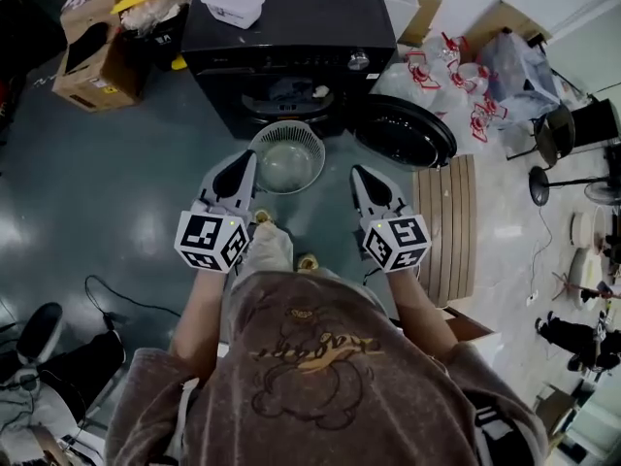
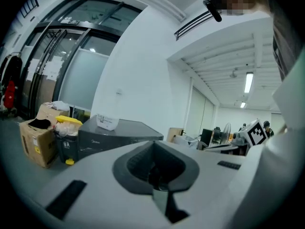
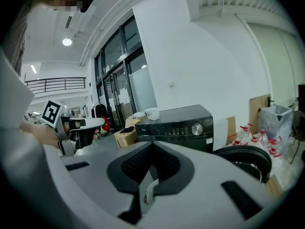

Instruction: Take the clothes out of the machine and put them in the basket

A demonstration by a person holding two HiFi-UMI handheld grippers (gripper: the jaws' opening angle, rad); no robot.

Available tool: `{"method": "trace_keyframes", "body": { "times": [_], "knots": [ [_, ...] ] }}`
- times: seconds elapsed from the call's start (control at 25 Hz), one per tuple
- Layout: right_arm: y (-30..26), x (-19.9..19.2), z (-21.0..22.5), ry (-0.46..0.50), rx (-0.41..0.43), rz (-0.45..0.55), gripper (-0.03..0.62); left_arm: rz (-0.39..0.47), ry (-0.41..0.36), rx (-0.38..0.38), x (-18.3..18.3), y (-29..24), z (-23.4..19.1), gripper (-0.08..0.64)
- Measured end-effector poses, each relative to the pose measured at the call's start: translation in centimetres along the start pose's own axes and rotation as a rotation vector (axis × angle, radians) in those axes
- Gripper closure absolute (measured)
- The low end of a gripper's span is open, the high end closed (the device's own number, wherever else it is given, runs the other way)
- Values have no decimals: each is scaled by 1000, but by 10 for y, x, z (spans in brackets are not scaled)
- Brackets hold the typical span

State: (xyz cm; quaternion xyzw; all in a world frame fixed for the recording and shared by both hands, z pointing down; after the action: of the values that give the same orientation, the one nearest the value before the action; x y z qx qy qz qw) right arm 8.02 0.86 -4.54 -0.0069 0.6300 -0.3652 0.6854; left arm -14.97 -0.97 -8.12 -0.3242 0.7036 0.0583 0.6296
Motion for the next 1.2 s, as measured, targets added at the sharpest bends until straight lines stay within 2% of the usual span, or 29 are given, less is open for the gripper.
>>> {"method": "trace_keyframes", "body": {
  "times": [0.24, 0.4, 0.72, 0.92, 1.2],
  "knots": [
    [-53, 1, 10, -38, -23, -22, 595, -54, 15, -30, -10, -35, -39, 555],
    [-103, 2, 16, -30, -25, -23, 595, -69, 17, -58, -22, -65, -74, 555],
    [-192, -30, 40, -16, -60, 2, 595, -72, -22, -122, -69, -140, -133, 555],
    [-252, -72, 69, -17, -53, 28, 595, -41, -33, -117, -116, -194, -163, 555],
    [-330, -160, 119, -10, -30, 72, 595, 11, -37, -117, -216, -265, -190, 555]
  ]
}}
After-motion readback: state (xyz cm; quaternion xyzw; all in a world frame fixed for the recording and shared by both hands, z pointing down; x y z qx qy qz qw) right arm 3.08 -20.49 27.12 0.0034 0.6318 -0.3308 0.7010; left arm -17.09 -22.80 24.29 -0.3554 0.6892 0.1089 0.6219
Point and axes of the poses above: the fingertips, and each gripper's own axes: y backward along the fingers, z to its right, x out of its top, the point moved 4 cm from there along y, backward along the fingers, and after that the axes turned 9 degrees about -z, right-handed, at the moved point
